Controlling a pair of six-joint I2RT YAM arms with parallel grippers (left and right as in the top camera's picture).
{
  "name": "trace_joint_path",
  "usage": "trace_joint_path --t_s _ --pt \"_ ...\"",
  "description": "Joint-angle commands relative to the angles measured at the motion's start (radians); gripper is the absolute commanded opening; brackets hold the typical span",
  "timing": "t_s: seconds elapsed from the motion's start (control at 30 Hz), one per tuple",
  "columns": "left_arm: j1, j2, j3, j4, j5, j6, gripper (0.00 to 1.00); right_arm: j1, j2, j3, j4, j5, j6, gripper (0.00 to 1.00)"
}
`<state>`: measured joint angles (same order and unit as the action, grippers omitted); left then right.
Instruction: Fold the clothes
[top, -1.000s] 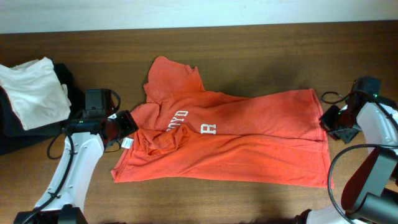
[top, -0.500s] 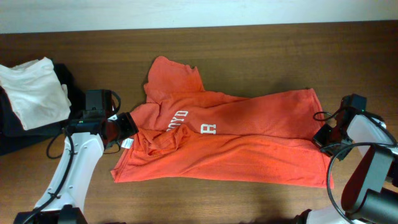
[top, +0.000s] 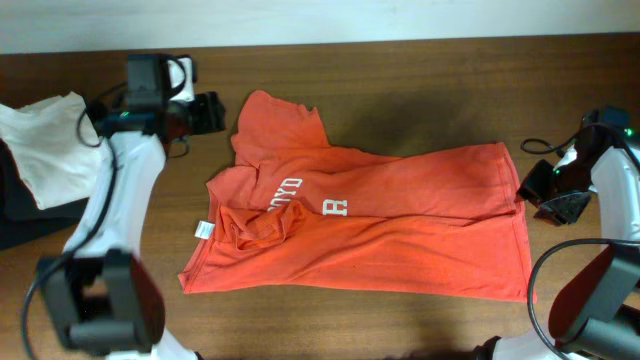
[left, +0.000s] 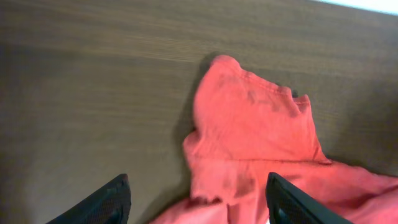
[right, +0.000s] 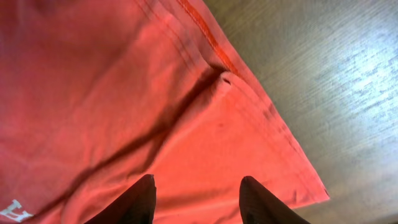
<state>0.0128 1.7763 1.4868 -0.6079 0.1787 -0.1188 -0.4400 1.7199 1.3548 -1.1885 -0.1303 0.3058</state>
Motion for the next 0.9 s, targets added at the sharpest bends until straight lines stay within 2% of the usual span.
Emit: trace_joint_path --t_s 0.0,0.07,0.2,0.23,0.3,0.33,0.4,0.43,0.53,0.57,0.63,0.77,0.83,0.87 --pt "-0.045 0.247 0.166 0.003 0.054 0.042 0.69 -0.005 -0.008 0.014 -0.017 -0.013 -0.036 0.48" --pt "-0.054 0.372 0.220 0.021 0.054 0.042 0.69 -0.005 -0.008 0.014 -0.028 -0.013 -0.037 0.48" --pt "-0.067 0.502 0.222 0.080 0.080 0.042 0.69 -0.005 -0.008 0.014 -0.028 -0.014 -0.037 0.49" --pt "-0.081 0.528 0.221 0.080 0.080 0.042 0.58 -0.005 -0.008 0.014 -0.028 -0.014 -0.037 0.48" --pt "-0.095 0.528 0.223 0.085 0.085 0.042 0.03 -0.002 -0.008 0.014 -0.024 -0.014 -0.038 0.38" --pt "-0.095 0.524 0.232 0.083 0.104 0.042 0.00 0.006 -0.008 0.014 -0.008 -0.014 -0.041 0.33" --pt "-0.090 0.496 0.278 0.034 0.140 0.041 0.00 0.065 -0.007 0.014 0.095 -0.018 -0.091 0.31" --pt "-0.087 0.477 0.299 -0.012 0.140 0.041 0.01 0.106 -0.002 0.014 0.182 -0.016 -0.130 0.38" --pt "-0.088 0.423 0.322 -0.148 0.141 0.041 0.00 0.182 0.052 0.014 0.370 0.041 -0.124 0.65" --pt "-0.088 0.401 0.322 -0.201 0.141 0.041 0.00 0.186 0.087 0.014 0.428 0.061 -0.101 0.67" --pt "-0.086 0.387 0.322 -0.232 0.182 0.042 0.00 0.180 0.174 0.014 0.529 0.120 -0.035 0.70" --pt "-0.086 0.387 0.322 -0.250 0.222 0.042 0.00 0.185 0.288 0.014 0.694 0.132 -0.035 0.73" --pt "-0.086 0.387 0.322 -0.254 0.222 0.042 0.00 0.186 0.334 0.014 0.719 0.156 -0.035 0.71" --pt "-0.086 0.387 0.322 -0.254 0.222 0.042 0.00 0.186 0.359 0.014 0.732 0.161 -0.035 0.64"
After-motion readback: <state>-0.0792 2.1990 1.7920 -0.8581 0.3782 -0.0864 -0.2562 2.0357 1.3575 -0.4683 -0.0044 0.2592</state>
